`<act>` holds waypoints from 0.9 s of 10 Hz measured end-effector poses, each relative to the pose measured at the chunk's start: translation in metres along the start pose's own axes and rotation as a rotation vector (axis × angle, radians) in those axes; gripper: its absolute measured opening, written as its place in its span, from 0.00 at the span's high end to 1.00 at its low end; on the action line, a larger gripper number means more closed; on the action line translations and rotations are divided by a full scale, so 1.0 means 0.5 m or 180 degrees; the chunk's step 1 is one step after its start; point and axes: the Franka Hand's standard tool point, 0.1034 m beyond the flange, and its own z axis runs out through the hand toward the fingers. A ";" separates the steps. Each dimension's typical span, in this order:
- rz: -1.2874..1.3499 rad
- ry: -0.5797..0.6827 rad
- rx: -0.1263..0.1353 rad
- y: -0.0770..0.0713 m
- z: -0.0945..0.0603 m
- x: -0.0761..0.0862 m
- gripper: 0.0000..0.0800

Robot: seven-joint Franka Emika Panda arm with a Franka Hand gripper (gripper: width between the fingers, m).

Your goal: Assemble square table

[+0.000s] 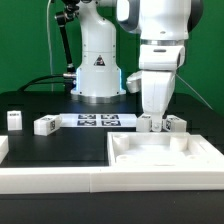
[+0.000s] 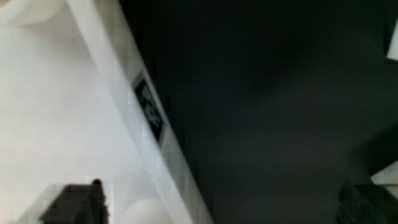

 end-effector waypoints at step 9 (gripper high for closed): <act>0.2381 0.0053 0.0065 -0.046 -0.006 0.044 0.19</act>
Offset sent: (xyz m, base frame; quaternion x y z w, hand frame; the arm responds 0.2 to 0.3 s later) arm -0.0053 0.0118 0.0011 0.0058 -0.0127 0.2019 0.9793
